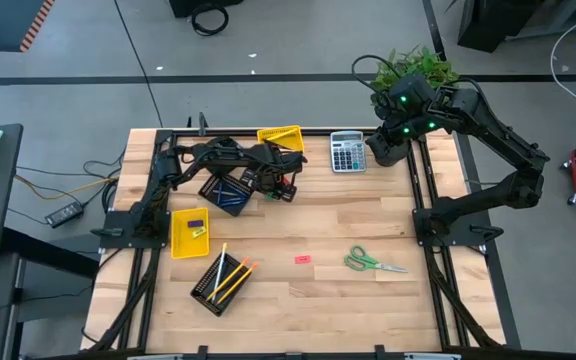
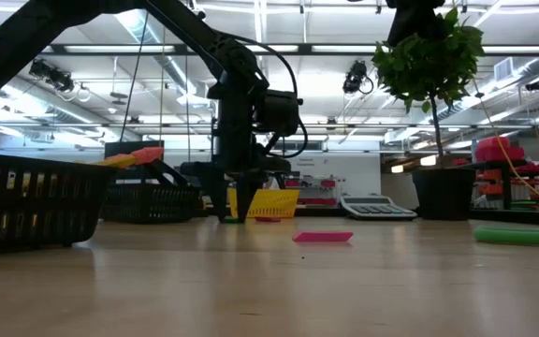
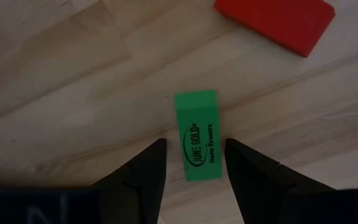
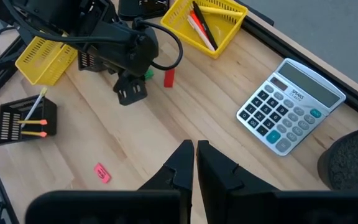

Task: Sort crayons/erasers/pens/pencils in bins
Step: Put the green eraser into the bottom yellow basket

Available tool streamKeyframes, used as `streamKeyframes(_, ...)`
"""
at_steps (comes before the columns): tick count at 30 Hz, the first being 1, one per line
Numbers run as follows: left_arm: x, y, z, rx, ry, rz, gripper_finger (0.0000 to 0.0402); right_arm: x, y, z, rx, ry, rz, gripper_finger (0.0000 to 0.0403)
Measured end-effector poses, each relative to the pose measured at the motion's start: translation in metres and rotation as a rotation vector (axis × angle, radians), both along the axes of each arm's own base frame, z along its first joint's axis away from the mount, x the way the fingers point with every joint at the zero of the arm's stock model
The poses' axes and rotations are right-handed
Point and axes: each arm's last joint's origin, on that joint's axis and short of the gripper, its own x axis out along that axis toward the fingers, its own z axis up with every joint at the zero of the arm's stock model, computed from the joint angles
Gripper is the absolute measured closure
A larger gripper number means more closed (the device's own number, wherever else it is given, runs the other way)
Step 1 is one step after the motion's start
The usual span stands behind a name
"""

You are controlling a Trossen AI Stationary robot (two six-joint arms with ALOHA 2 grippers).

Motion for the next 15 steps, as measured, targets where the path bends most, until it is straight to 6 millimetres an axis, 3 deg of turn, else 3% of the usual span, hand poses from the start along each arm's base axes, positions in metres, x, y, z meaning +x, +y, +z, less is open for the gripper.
streamKeyframes(15,0.006,-0.016,-0.001,0.04,0.004,-0.107,0.0231,0.0,0.0,0.0,-0.02,0.007,0.026,0.0377)
